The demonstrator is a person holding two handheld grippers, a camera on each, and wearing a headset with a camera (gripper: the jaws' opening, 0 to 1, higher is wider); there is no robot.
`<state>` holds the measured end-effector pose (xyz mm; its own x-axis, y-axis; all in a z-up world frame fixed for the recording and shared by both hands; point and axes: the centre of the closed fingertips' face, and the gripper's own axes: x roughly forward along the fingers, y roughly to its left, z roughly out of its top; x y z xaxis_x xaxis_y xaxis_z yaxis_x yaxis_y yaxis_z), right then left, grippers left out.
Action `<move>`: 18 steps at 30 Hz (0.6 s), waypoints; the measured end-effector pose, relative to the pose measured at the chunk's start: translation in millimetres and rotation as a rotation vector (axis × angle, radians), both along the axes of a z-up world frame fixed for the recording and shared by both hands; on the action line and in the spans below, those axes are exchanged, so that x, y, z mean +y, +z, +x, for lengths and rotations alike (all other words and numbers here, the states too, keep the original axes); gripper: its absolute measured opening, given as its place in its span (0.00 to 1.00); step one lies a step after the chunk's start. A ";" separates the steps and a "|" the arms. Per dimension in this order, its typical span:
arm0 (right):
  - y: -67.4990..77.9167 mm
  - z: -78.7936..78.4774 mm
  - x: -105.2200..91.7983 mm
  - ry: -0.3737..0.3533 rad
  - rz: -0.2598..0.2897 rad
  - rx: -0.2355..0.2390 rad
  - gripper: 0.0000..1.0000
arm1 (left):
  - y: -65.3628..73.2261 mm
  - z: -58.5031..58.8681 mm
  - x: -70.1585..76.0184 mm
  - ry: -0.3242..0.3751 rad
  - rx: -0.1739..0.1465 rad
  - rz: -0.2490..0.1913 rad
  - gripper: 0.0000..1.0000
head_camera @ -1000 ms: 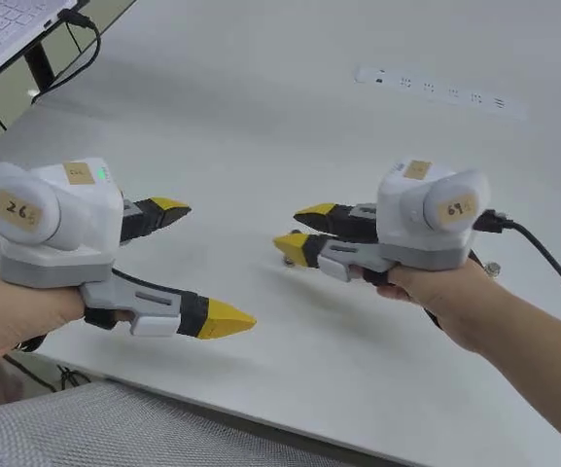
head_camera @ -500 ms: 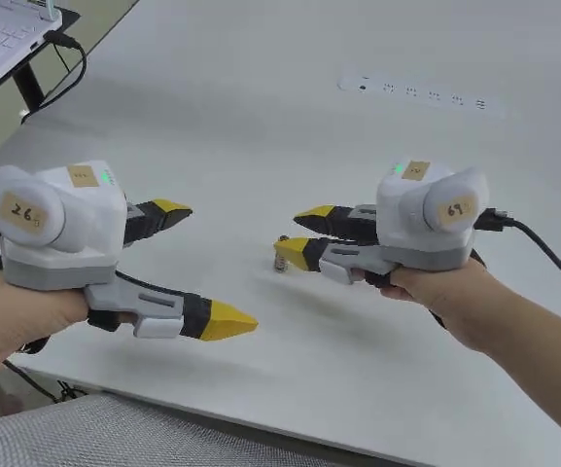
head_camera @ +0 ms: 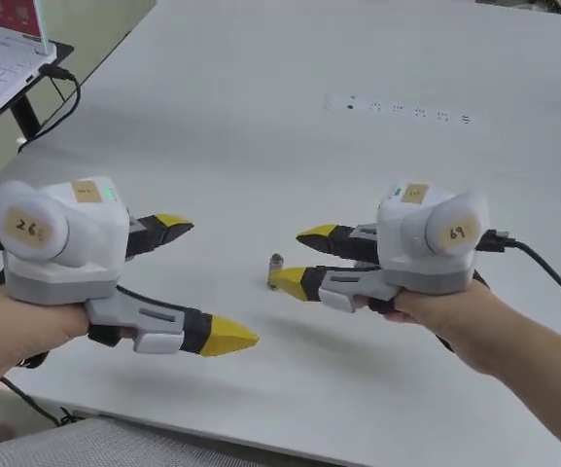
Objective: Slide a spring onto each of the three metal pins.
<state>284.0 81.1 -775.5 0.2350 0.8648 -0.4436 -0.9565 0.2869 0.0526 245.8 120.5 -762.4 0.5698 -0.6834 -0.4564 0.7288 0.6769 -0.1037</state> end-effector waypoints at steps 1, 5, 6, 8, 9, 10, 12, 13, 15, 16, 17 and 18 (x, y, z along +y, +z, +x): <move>1.4 0.4 -1.9 -0.002 0.003 0.002 0.40 | 1.0 0.1 -0.6 -0.002 0.001 0.000 0.95; 5.7 -0.9 -7.7 -0.009 0.007 -0.003 0.44 | 4.5 0.4 -4.2 -0.014 -0.002 0.006 0.96; 7.0 -1.4 -10.4 -0.011 0.007 -0.007 0.45 | 5.5 0.7 -5.0 -0.016 -0.004 0.009 0.96; 9.3 -1.1 -14.5 -0.019 0.011 -0.014 0.48 | 7.4 0.8 -7.0 -0.022 -0.005 0.011 0.96; 9.9 -1.3 -16.0 -0.021 0.011 -0.015 0.49 | 8.4 0.9 -7.9 -0.025 -0.008 0.012 0.96; 10.9 -1.6 -18.5 -0.025 0.011 -0.018 0.50 | 9.3 1.1 -9.3 -0.028 -0.008 0.013 0.96; 12.0 -1.9 -22.4 -0.027 0.009 -0.025 0.51 | 10.4 1.5 -11.0 -0.034 -0.011 0.018 0.96; 12.1 -1.8 -24.0 -0.029 0.007 -0.027 0.52 | 11.2 1.8 -11.7 -0.036 -0.012 0.021 0.96; 13.8 -2.4 -27.0 -0.033 0.012 -0.031 0.56 | 13.9 2.5 -14.2 -0.042 -0.015 0.019 0.96; 14.2 -2.5 -28.2 -0.035 0.013 -0.031 0.58 | 15.0 3.3 -15.1 -0.043 -0.017 0.020 0.96; 14.4 -1.6 -30.6 -0.041 0.013 -0.030 0.59 | 15.9 3.9 -16.2 -0.045 -0.018 0.022 0.96; 14.8 -1.6 -32.1 -0.044 0.014 -0.031 0.60 | 16.3 4.3 -17.0 -0.048 -0.018 0.023 0.96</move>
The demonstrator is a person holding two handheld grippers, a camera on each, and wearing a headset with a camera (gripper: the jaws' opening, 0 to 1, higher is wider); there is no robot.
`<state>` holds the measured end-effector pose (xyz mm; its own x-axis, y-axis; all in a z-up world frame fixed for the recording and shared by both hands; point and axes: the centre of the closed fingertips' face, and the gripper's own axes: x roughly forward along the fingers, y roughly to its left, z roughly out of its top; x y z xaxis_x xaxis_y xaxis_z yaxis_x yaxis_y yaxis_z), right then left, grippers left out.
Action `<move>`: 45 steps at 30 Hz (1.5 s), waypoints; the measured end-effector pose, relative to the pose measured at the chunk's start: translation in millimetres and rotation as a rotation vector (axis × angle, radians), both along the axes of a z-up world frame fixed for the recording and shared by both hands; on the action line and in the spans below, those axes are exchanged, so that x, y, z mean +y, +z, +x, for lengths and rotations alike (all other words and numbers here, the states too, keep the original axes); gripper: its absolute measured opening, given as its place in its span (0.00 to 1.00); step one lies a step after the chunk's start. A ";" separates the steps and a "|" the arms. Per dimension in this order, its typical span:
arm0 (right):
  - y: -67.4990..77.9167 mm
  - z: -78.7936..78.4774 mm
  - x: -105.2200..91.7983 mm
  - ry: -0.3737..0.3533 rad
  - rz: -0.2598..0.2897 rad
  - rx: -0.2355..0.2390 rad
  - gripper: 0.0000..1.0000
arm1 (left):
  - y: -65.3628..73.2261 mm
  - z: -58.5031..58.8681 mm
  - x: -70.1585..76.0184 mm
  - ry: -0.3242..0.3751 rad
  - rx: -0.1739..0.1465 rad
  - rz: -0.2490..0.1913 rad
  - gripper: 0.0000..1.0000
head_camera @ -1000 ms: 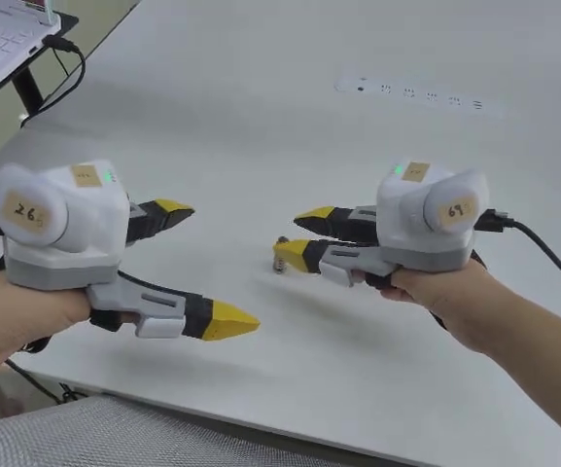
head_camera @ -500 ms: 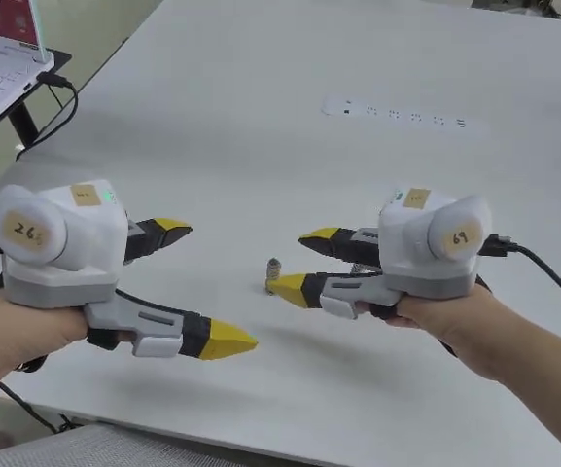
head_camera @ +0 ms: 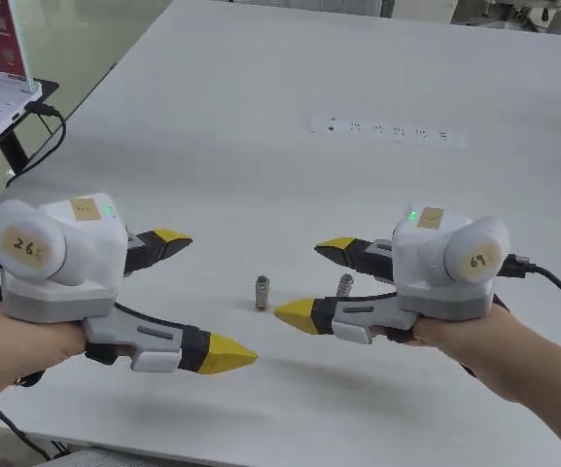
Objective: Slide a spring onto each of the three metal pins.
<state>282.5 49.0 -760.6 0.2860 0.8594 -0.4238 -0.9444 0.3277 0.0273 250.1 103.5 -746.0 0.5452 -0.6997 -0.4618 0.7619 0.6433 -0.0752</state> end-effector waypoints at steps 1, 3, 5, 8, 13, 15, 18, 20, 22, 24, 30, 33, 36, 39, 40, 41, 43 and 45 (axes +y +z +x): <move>0.9 0.3 -1.9 -0.004 0.003 -0.002 0.62 | 0.2 0.5 -1.1 -0.003 0.000 0.002 0.96; 2.2 0.2 -4.9 -0.012 0.005 -0.001 0.63 | 0.6 1.0 -3.1 -0.009 -0.002 0.008 0.96; 3.5 0.7 -7.3 -0.021 0.011 -0.003 0.66 | 1.5 1.5 -4.8 -0.013 -0.003 0.008 0.96; 5.6 0.2 -12.6 -0.034 0.015 -0.009 0.69 | 1.3 2.4 -8.9 -0.025 -0.003 0.010 0.96; 5.1 -0.5 -24.7 -0.059 0.017 -0.005 0.77 | 1.9 3.2 -15.1 -0.041 -0.006 0.011 0.96; 3.2 0.1 -30.4 -0.072 0.017 0.005 0.79 | 3.4 4.1 -17.4 -0.042 -0.010 0.005 0.96; 1.1 1.8 -38.8 -0.098 0.012 0.006 0.84 | 4.7 4.8 -20.3 -0.050 -0.014 0.005 0.96; 1.4 2.7 -42.9 -0.115 0.015 0.003 0.89 | 4.9 5.2 -20.7 -0.053 -0.016 0.006 0.96; 2.6 2.7 -48.0 -0.124 0.015 0.003 0.93 | 5.0 6.2 -20.4 -0.052 -0.018 0.006 0.96; 3.9 1.2 -51.9 -0.133 0.018 0.004 0.97 | 5.1 7.6 -20.4 -0.050 -0.018 0.005 0.96; 2.9 3.4 -80.5 -0.197 0.003 0.013 0.99 | 4.9 10.4 -22.1 -0.039 -0.026 -0.004 0.97; 1.7 4.5 -96.5 -0.238 0.006 0.025 0.99 | 3.8 9.4 -23.5 -0.038 -0.026 -0.006 0.97; 1.0 2.4 -108.8 -0.260 0.004 0.029 0.99 | 2.2 8.1 -23.2 -0.038 -0.023 -0.005 0.97; 0.7 -0.2 -121.5 -0.282 0.007 0.037 0.99 | 1.9 8.6 -20.2 -0.027 -0.025 -0.009 0.97; 0.6 -1.1 -125.3 -0.289 0.008 0.040 0.99 | 2.0 8.8 -19.0 -0.021 -0.026 -0.012 0.97; 0.5 -2.8 -130.4 -0.299 0.011 0.045 0.99 | 2.2 9.4 -17.2 -0.014 -0.027 -0.014 0.97; 0.4 -5.1 -137.6 -0.314 0.015 0.049 0.99 | 2.2 10.3 -14.7 -0.004 -0.028 -0.017 0.97; -0.5 -8.2 -145.2 -0.330 0.017 0.058 0.99 | 1.9 10.7 -12.5 0.006 -0.028 -0.019 0.97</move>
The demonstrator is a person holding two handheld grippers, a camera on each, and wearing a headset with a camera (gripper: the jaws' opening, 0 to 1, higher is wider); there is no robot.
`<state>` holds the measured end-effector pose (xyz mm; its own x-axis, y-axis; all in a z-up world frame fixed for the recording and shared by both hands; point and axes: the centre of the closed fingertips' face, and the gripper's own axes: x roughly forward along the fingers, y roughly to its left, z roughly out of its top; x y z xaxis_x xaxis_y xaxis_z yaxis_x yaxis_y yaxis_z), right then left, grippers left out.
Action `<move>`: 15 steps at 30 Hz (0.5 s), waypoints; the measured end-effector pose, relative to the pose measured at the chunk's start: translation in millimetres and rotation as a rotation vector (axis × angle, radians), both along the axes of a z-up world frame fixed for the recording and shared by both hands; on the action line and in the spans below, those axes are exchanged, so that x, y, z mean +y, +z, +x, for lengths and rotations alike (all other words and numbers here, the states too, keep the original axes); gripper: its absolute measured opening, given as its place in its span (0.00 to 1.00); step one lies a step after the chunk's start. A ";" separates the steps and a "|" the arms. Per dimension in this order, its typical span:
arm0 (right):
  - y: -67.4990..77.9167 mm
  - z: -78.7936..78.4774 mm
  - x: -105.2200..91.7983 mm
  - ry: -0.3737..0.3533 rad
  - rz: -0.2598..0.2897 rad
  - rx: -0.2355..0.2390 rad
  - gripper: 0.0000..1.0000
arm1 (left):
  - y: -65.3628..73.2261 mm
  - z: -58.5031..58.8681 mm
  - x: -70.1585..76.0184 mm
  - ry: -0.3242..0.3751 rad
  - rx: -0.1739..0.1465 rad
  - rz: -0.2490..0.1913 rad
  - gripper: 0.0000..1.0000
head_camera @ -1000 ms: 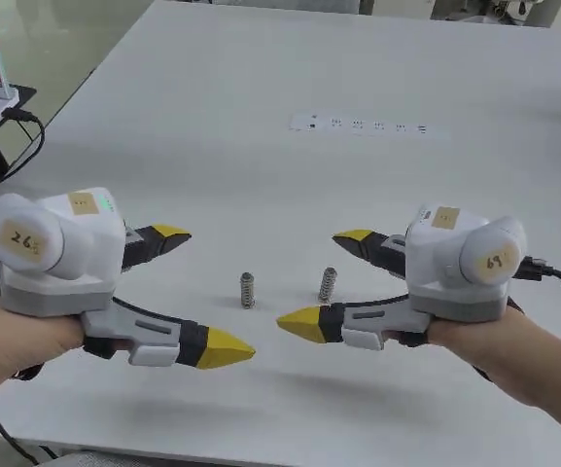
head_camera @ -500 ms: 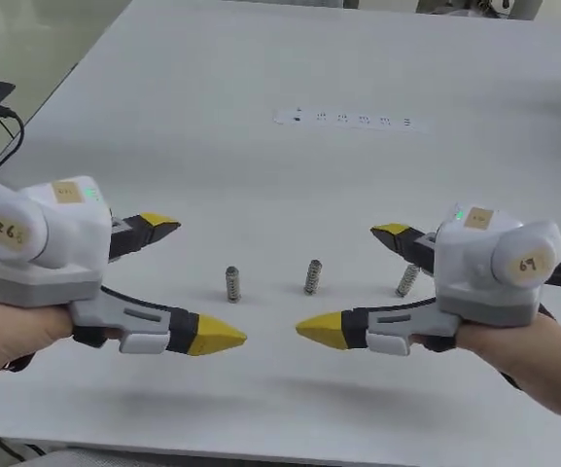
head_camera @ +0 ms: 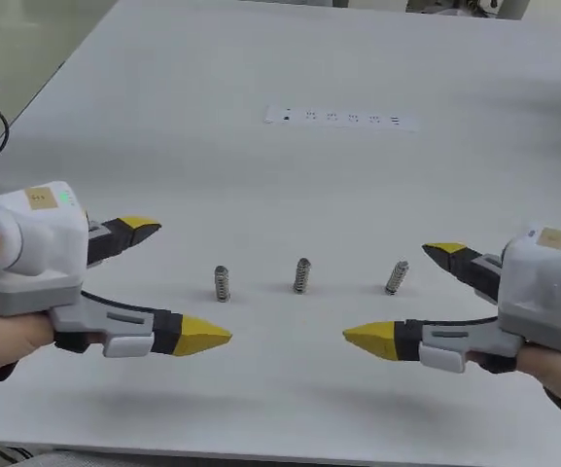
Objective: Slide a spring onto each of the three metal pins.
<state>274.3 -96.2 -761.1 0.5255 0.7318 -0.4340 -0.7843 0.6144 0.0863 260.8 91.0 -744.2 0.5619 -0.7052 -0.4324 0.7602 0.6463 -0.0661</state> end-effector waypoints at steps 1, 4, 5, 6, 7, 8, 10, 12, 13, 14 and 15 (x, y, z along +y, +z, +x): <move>-0.5 -1.9 -3.9 -0.011 0.000 0.002 0.99 | -0.2 -0.3 0.8 0.005 0.000 -0.002 0.97; -0.9 -6.9 -12.1 -0.034 0.009 0.016 0.99 | -1.5 -1.4 2.2 0.013 0.002 -0.007 0.97; -1.1 -8.0 -14.6 -0.043 0.014 0.021 0.99 | -2.1 -1.9 2.6 0.016 0.004 -0.008 0.97; -1.0 -9.8 -17.6 -0.051 0.017 0.023 0.99 | -3.1 -2.9 2.9 0.017 0.008 -0.009 0.97; -1.2 -10.6 -20.3 -0.056 0.018 0.023 0.99 | -3.5 -3.9 3.0 0.017 0.009 -0.009 0.97; -2.2 -10.7 -24.8 -0.067 0.019 0.027 0.99 | -4.3 -5.0 3.3 0.017 0.011 -0.009 0.97; -4.6 -11.4 -30.4 -0.081 0.021 0.038 0.99 | -5.7 -6.3 4.7 0.023 0.014 -0.011 0.97; -6.7 -10.6 -35.2 -0.099 0.024 0.053 0.99 | -6.4 -7.5 5.9 0.029 0.016 -0.016 0.97; -6.2 -10.0 -37.1 -0.107 0.030 0.052 0.99 | -6.8 -8.7 6.5 0.034 0.016 -0.018 0.97; -5.9 -9.5 -37.9 -0.112 0.032 0.054 0.99 | -7.3 -9.4 6.9 0.036 0.018 -0.019 0.97; -6.4 -9.2 -38.5 -0.114 0.031 0.056 0.99 | -8.0 -10.2 7.3 0.038 0.020 -0.019 0.97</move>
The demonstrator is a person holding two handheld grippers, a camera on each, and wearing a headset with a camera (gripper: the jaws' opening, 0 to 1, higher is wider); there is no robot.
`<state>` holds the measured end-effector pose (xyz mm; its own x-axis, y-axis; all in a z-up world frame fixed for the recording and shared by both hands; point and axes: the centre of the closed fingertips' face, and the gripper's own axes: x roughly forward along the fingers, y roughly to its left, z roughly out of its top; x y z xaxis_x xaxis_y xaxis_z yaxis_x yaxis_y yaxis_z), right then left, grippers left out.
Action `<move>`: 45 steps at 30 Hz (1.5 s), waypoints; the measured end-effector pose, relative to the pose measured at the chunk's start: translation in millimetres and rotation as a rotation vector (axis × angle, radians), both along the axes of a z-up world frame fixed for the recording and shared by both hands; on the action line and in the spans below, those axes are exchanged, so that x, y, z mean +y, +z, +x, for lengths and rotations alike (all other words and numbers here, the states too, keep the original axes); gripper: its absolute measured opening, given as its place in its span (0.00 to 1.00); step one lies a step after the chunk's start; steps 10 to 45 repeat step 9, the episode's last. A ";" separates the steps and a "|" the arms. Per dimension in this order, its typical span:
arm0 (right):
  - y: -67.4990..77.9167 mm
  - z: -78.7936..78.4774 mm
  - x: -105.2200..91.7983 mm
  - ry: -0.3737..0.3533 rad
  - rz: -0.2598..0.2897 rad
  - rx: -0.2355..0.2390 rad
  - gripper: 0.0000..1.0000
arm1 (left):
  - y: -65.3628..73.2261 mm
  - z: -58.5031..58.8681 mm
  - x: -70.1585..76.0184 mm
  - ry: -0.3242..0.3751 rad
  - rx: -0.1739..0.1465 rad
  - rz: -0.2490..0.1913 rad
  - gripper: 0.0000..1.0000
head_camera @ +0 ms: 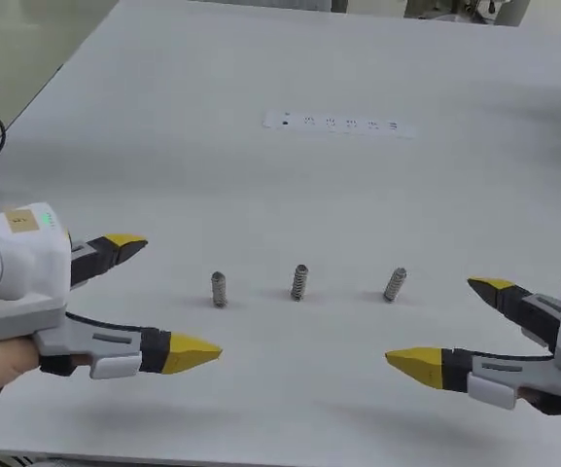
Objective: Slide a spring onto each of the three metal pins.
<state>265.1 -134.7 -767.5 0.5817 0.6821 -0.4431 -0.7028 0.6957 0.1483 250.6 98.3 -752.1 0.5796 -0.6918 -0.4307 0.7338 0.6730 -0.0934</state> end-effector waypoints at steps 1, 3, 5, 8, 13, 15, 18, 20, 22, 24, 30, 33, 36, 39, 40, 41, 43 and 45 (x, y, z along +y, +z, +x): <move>-2.2 0.8 -3.4 -0.002 -0.004 0.008 0.99 | -1.3 -1.1 1.0 0.004 0.003 0.003 0.97; -6.3 1.8 -5.7 -0.006 -0.023 0.021 0.99 | -4.7 -3.0 3.0 0.011 0.021 0.009 0.98; -9.4 2.6 -7.1 -0.005 -0.053 0.038 0.99 | -5.9 -3.1 5.3 0.025 0.029 0.015 0.97; -10.0 5.3 -5.4 -0.005 -0.071 0.053 0.98 | -7.6 -2.7 7.6 0.057 0.067 0.009 0.97; -11.6 4.7 -4.9 -0.007 -0.079 0.071 0.98 | -9.3 -2.5 8.4 0.065 0.083 0.011 0.97; -11.6 4.7 -4.9 -0.007 -0.079 0.071 0.98 | -9.3 -2.5 8.4 0.065 0.083 0.011 0.97; -11.6 4.7 -4.9 -0.007 -0.079 0.071 0.98 | -9.3 -2.5 8.4 0.065 0.083 0.011 0.97; -11.6 4.7 -4.9 -0.007 -0.079 0.071 0.98 | -9.3 -2.5 8.4 0.065 0.083 0.011 0.97; -11.6 4.7 -4.9 -0.007 -0.079 0.071 0.98 | -9.3 -2.5 8.4 0.065 0.083 0.011 0.97; -11.6 4.7 -4.9 -0.007 -0.079 0.071 0.98 | -9.3 -2.5 8.4 0.065 0.083 0.011 0.97; -11.6 4.7 -4.9 -0.007 -0.079 0.071 0.98 | -9.3 -2.5 8.4 0.065 0.083 0.011 0.97; -11.6 4.7 -4.9 -0.007 -0.079 0.071 0.98 | -9.3 -2.5 8.4 0.065 0.083 0.011 0.97; -11.6 4.7 -4.9 -0.007 -0.079 0.071 0.98 | -9.3 -2.5 8.4 0.065 0.083 0.011 0.97; -11.6 4.7 -4.9 -0.007 -0.079 0.071 0.98 | -9.3 -2.5 8.4 0.065 0.083 0.011 0.97; -11.6 4.7 -4.9 -0.007 -0.079 0.071 0.98 | -9.3 -2.5 8.4 0.065 0.083 0.011 0.97; -11.6 4.7 -4.9 -0.007 -0.079 0.071 0.98 | -9.3 -2.5 8.4 0.065 0.083 0.011 0.97; -11.6 4.7 -4.9 -0.007 -0.079 0.071 0.98 | -9.3 -2.5 8.4 0.065 0.083 0.011 0.97; -11.6 4.7 -4.9 -0.007 -0.079 0.071 0.98 | -9.3 -2.5 8.4 0.065 0.083 0.011 0.97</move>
